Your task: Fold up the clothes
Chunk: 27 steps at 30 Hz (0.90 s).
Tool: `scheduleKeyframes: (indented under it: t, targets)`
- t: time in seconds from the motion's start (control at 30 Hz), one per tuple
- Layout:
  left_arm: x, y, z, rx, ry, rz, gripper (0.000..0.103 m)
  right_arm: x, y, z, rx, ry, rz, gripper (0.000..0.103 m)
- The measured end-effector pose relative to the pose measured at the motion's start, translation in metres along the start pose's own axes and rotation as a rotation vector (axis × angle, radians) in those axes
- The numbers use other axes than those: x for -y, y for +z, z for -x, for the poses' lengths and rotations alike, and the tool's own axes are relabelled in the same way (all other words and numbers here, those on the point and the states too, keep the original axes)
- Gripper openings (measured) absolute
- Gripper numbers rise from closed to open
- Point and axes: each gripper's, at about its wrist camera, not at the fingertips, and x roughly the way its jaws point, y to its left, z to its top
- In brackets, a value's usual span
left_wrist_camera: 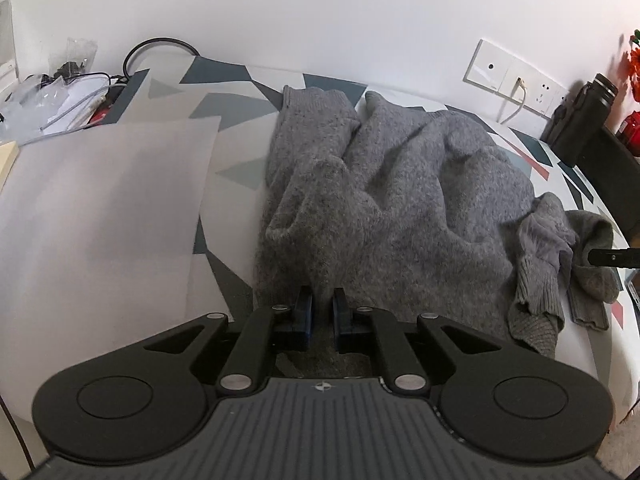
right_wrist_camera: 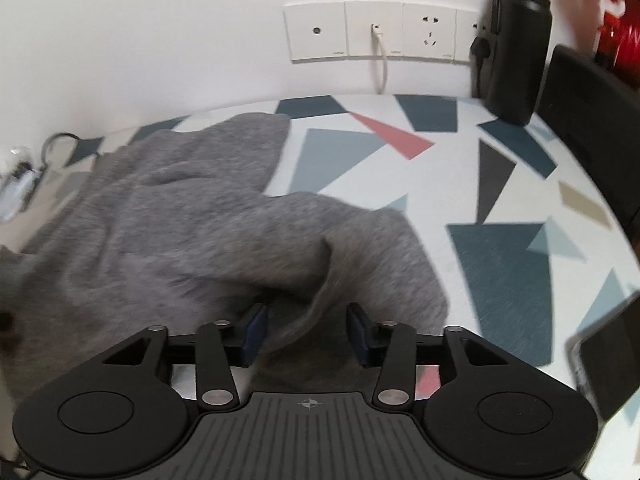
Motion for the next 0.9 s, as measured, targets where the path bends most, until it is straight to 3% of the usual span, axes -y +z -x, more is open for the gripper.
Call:
scheduleKeyframes:
  t: [0.23, 0.37, 0.57, 0.67, 0.9]
  targets:
    - [-0.001, -0.003, 0.003, -0.011, -0.011, 0.006, 0.010, -0.024, -0.014, 0.000, -0.037, 0.072, 0.033, 0.045]
    - [-0.002, -0.007, 0.004, -0.034, -0.020, 0.015, 0.020, -0.041, -0.020, -0.002, -0.054, 0.101, 0.068, 0.051]
    - [0.001, -0.013, 0.007, -0.057, -0.086, 0.019, 0.048, -0.071, -0.020, -0.009, -0.044, 0.137, 0.176, 0.061]
    - [0.006, -0.014, 0.005, -0.064, -0.087, -0.003, 0.050, -0.086, -0.018, -0.014, -0.034, 0.153, 0.231, 0.067]
    - [0.013, -0.005, -0.009, -0.073, -0.064, -0.017, 0.053, -0.094, 0.006, -0.038, 0.008, 0.046, 0.194, 0.074]
